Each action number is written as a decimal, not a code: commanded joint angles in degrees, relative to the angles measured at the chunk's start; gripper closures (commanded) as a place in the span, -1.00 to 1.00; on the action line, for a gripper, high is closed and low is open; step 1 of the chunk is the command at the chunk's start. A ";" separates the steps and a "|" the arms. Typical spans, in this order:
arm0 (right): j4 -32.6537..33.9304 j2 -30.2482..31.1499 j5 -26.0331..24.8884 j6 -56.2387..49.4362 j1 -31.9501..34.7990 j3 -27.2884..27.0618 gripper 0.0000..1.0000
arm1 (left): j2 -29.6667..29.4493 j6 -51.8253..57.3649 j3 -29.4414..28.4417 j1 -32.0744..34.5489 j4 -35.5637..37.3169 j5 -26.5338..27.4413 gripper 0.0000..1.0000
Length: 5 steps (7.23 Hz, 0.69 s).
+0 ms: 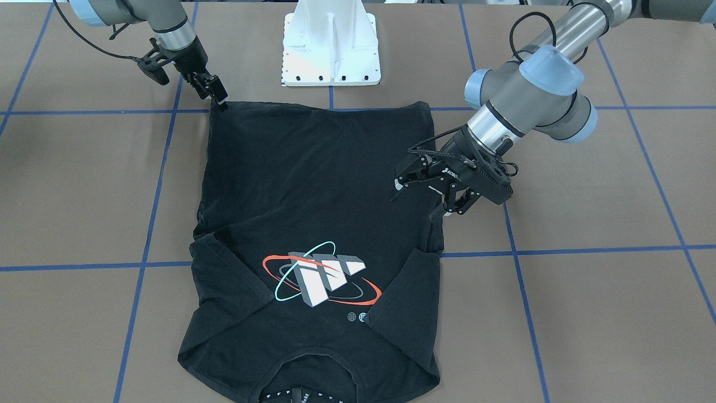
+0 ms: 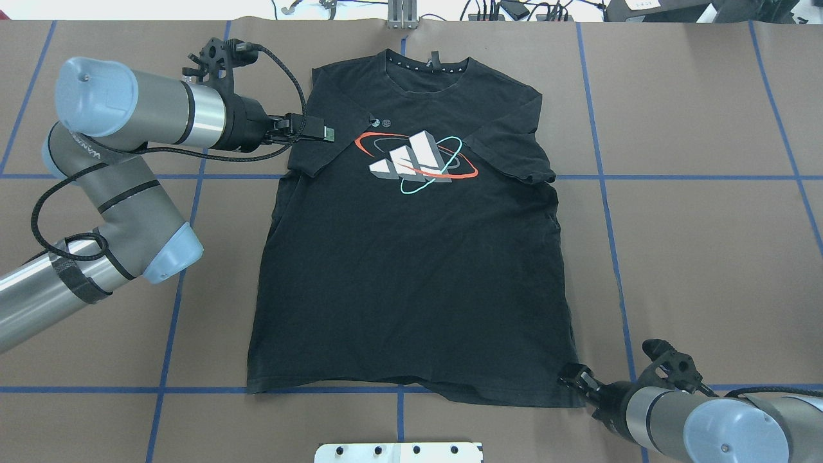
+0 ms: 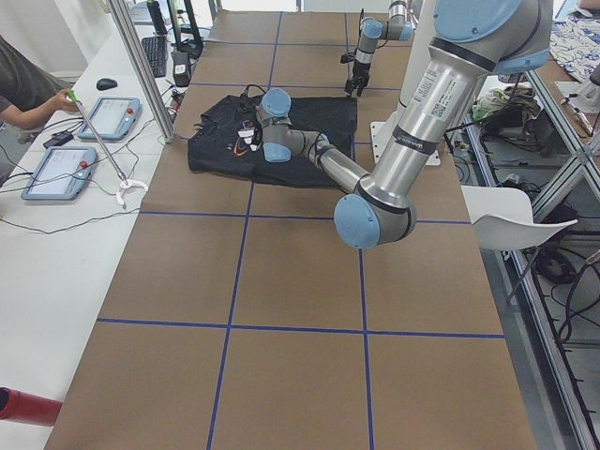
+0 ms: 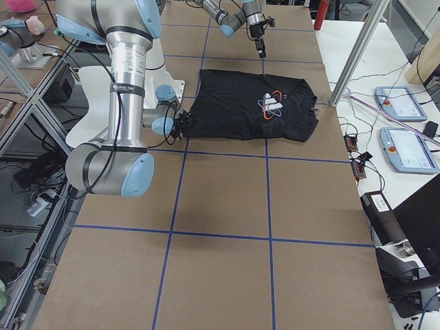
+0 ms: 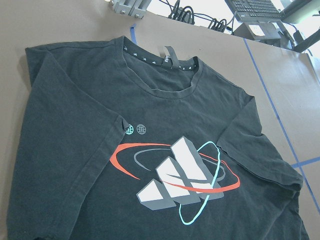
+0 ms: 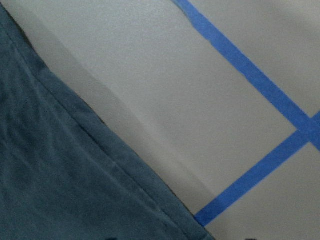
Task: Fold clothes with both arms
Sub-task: 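Move the left gripper down to the hem corner nearest the robot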
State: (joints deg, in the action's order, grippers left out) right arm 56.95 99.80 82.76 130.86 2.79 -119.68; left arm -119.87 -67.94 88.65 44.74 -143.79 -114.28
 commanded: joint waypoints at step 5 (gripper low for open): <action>0.00 0.40 -1.37 1.94 -2.18 -0.73 1.00 | 0.86 -0.09 0.03 -0.09 0.00 0.02 -0.99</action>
State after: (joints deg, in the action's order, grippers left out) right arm 56.95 100.17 81.52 132.65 1.03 -120.08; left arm -119.50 -68.03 88.61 44.71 -143.79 -114.26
